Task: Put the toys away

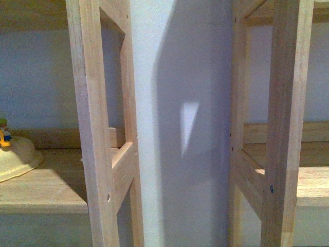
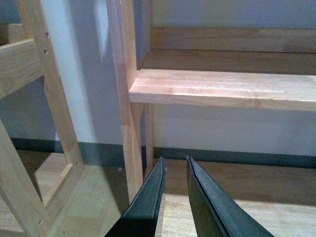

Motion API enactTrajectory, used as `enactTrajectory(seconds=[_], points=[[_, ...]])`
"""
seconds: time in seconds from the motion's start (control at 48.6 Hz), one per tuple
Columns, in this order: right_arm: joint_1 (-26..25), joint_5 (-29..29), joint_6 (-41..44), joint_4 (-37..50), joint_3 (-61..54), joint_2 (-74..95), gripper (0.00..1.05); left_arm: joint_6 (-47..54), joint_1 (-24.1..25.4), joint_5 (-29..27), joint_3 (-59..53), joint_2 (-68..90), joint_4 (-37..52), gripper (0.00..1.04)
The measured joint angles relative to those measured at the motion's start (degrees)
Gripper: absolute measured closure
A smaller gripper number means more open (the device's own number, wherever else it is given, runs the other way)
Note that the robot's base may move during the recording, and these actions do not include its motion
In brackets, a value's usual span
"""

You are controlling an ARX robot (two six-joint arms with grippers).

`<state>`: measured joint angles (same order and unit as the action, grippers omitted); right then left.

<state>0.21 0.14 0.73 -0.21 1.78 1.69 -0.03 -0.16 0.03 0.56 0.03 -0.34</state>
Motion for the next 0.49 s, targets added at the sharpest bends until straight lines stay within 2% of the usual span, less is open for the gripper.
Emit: enactTrajectory(seconds=[0.494], points=[[0.0,0.0,-0.1,0.0,-1.0,-1.3,0.86,0.0,0.0,0.0,0.0,0.0,0.0,0.06]])
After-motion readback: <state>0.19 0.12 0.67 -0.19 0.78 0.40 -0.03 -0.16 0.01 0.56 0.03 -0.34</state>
